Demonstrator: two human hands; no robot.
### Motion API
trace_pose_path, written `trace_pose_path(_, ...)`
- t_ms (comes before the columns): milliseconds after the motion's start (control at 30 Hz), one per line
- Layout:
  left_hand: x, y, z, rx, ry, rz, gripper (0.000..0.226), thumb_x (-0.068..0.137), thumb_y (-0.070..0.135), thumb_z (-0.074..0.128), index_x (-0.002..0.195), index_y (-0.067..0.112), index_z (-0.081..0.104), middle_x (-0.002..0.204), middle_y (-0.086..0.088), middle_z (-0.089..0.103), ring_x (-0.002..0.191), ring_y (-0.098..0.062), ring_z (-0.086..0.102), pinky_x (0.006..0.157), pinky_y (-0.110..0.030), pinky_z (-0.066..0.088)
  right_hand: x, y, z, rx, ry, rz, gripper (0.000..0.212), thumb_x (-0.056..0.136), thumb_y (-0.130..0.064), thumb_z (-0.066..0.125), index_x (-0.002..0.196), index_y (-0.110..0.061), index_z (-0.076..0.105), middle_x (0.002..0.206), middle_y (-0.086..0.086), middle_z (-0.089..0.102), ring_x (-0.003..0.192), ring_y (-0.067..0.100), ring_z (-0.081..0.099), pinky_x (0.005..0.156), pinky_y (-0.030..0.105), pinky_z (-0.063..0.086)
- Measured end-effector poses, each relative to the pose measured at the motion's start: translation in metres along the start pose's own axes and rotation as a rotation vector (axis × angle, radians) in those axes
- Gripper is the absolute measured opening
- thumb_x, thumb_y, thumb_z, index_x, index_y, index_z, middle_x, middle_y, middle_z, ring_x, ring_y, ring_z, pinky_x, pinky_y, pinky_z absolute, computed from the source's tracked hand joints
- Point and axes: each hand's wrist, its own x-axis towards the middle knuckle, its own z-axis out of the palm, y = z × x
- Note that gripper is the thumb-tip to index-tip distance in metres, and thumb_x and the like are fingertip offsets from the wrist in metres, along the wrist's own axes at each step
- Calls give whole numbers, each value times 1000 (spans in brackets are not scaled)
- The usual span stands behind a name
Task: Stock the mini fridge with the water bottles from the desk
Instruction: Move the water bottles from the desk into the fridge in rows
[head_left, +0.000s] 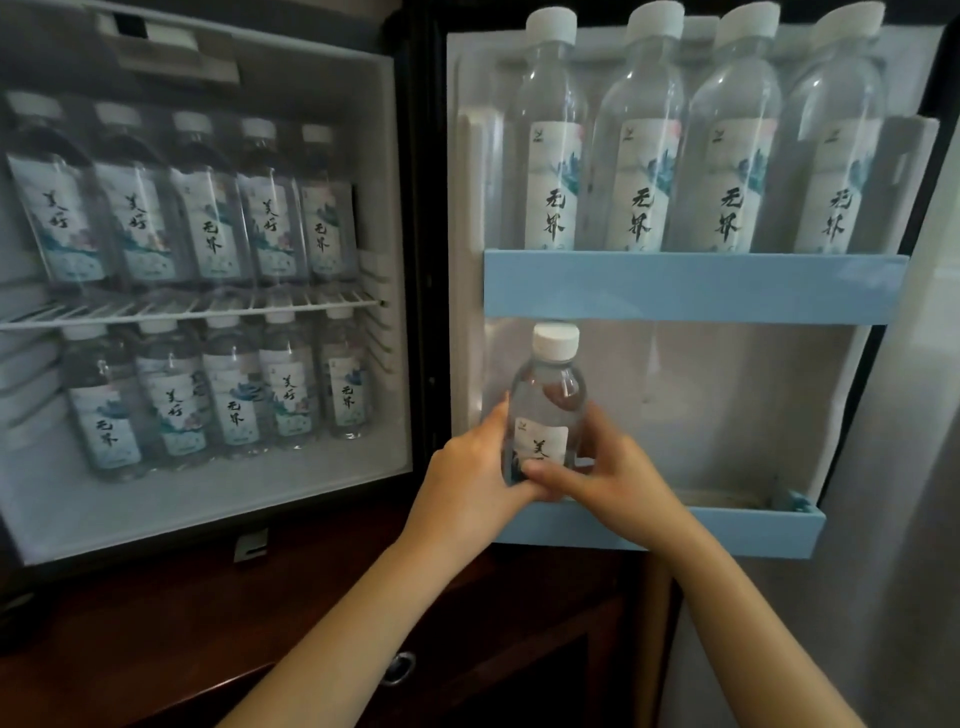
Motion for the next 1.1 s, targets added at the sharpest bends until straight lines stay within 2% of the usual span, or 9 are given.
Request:
trace_pose_path(100,0,0,1,39,-3,-1,94,68,49,75,145,33,24,111,9,65,99,-4,62,87,-25,52,2,1,-1,-22,-9,34,43,77,-25,74,113,-26,50,99,-12,65,87,-6,61,74,12,49)
trace_pose_path(333,-11,-6,4,-2,36,55,94,73,36,74,147,28,17,125,-1,59,112,-11,59,96,-31,50,2,2,-6,-15,-74,72,48,76,-22,74,115,-36,48,99,-7,71,92,5,67,84,28,53)
trace_pose_path(467,-22,-17,0,96,166,218,71,78,3,71,139,11,35,129,-12,57,114,-21,60,92,-35,52,2,0,-5,-18,-54,81,43,77,-17,73,110,-33,51,88,-4,71,77,-3,66,73,21,53)
trace_pose_path(567,-24,-21,-8,114,196,268,61,78,-6,67,134,6,46,129,-10,57,111,-17,61,90,-32,52,3,-1,-3,-64,-54,119,45,79,-23,71,119,-24,52,80,1,71,65,2,63,70,29,53)
trace_pose_path(767,-29,-27,-22,83,180,231,53,79,-7,65,128,9,53,112,-8,66,95,-5,62,90,-16,48,2,-2,-3,-70,-101,134,40,85,-23,65,122,-24,51,93,0,71,81,6,66,76,25,50)
trace_pose_path(833,-33,-31,-28,62,188,204,51,79,-6,65,126,10,55,109,-7,67,92,-6,65,87,-14,50,1,-1,3,-97,34,102,38,88,-23,61,124,-20,50,100,-2,65,88,8,62,75,15,45)
trace_pose_path(900,-37,-37,-38,50,199,160,47,80,-6,65,123,11,58,109,-4,66,91,-6,66,84,-11,50,-3,-1,13,-118,353,11,39,91,-29,57,124,-11,50,100,0,59,91,12,57,79,15,43)
trace_pose_path(1000,-43,-53,-61,48,214,63,40,81,-4,65,117,12,62,107,4,64,89,-2,65,81,-4,47,-13,-6,38,-231,796,-254,34,92,-28,46,107,0,57,88,7,55,85,15,50,79,19,36)
trace_pose_path(1100,-50,-72,-90,90,243,-50,35,82,-1,64,113,14,65,103,10,63,88,-4,64,79,-4,47,-11,-16,77,-366,798,-525,19,92,-14,46,91,0,59,78,13,56,79,18,44,76,24,31)
